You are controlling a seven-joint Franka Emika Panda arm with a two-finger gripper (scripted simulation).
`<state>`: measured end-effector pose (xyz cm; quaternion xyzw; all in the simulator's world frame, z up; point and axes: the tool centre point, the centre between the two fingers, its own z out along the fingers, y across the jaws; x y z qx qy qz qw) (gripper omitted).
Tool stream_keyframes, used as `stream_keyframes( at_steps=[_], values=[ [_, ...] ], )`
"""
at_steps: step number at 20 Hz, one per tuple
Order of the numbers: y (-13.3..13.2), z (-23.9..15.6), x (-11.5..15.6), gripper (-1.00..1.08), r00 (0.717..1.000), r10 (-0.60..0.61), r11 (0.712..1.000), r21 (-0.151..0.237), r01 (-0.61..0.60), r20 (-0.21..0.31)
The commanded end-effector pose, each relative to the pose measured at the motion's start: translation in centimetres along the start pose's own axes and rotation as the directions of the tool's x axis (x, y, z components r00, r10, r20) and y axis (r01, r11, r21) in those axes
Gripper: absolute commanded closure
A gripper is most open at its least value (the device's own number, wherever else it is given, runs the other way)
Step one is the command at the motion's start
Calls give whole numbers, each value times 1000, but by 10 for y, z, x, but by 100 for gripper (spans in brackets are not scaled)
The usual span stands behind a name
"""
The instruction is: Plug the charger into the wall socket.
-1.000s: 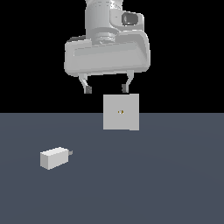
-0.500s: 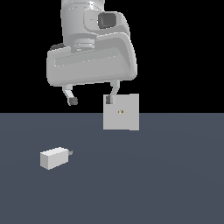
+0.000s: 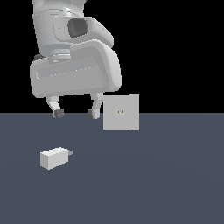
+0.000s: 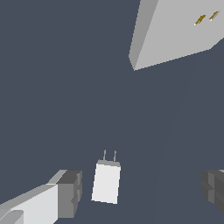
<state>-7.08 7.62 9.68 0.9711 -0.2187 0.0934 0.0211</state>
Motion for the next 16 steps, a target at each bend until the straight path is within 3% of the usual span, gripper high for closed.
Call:
stream_keyframes(
  at_steps=[1, 16],
  values=[
    [-5, 6, -7, -92, 1000, 26, 1000, -4, -26, -12],
    [-26, 28, -31, -92, 991, 120, 992, -23, -121, -54]
  ],
)
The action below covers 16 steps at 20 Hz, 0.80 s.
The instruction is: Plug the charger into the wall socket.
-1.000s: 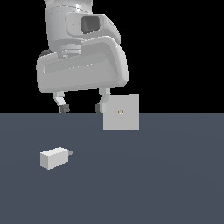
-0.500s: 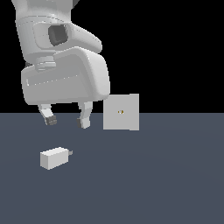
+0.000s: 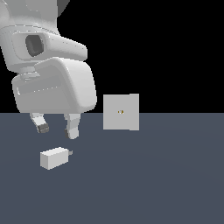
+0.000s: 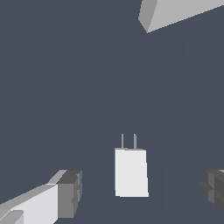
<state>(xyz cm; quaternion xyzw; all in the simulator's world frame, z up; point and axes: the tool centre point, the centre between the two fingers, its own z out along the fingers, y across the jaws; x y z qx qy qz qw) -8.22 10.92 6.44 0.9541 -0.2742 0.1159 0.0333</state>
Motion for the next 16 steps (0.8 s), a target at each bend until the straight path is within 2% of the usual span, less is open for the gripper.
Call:
stream_keyframes(
  at_steps=[1, 16],
  values=[
    [-1, 2, -2, -92, 1000, 9, 1000, -2, -9, -4],
    [-2, 9, -4, -92, 1000, 10, 1000, -2, -10, -3]
  ],
)
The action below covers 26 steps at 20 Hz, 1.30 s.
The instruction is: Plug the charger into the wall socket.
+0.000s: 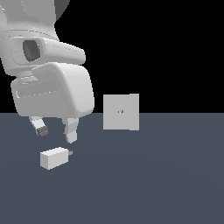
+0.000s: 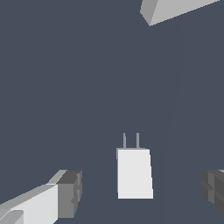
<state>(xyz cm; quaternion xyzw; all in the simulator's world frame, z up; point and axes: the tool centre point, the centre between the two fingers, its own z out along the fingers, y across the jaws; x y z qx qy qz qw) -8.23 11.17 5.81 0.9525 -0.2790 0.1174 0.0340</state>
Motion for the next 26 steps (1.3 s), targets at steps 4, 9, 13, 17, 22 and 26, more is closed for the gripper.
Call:
stream_keyframes(
  at_steps=[4, 9, 13, 17, 22, 26],
  values=[
    [1, 17, -5, -92, 1000, 0, 1000, 0, 0, 1],
    [1, 37, -10, -92, 1000, 0, 1000, 0, 0, 1],
    [1, 44, -11, -92, 1000, 0, 1000, 0, 0, 1],
    [1, 45, -11, 108, 1000, 0, 1000, 0, 0, 1],
    [1, 45, -11, 108, 1000, 0, 1000, 0, 0, 1],
    [1, 45, -11, 108, 1000, 0, 1000, 0, 0, 1]
  ],
)
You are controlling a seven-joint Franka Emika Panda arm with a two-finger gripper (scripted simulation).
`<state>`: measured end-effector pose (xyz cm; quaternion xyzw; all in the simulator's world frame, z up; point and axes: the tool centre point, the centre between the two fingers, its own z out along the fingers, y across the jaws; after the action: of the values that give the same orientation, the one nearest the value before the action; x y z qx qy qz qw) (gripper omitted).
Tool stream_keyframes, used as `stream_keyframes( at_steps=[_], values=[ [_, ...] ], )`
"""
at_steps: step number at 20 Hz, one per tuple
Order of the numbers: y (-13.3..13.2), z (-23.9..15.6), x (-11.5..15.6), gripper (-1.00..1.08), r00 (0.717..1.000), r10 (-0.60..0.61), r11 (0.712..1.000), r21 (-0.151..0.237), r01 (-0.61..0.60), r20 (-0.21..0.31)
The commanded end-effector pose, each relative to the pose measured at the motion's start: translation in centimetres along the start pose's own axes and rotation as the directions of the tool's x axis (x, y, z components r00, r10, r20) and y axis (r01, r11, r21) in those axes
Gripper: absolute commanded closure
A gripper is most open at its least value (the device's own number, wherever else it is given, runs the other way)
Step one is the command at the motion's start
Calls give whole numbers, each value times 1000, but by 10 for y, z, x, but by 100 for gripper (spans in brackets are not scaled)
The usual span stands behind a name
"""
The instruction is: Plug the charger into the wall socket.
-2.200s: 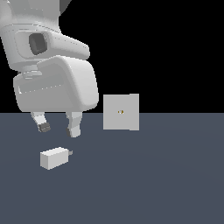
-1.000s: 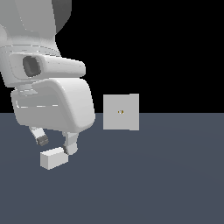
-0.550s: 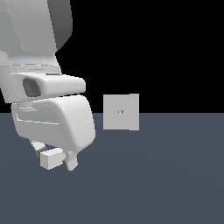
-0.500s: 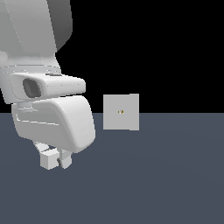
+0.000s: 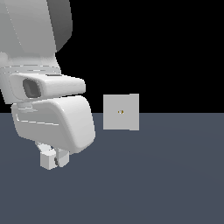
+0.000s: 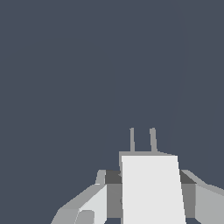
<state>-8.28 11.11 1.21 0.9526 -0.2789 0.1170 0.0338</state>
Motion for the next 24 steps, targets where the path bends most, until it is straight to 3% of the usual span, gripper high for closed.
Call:
stream_keyframes(
  at_steps=[1, 12, 24],
  values=[
    [0, 0, 0, 108, 1000, 0, 1000, 0, 0, 0],
    [18, -11, 15, 108, 998, -69, 997, 17, 69, -2],
    [57, -37, 57, 108, 973, -231, 971, 56, 231, -12]
  ],
)
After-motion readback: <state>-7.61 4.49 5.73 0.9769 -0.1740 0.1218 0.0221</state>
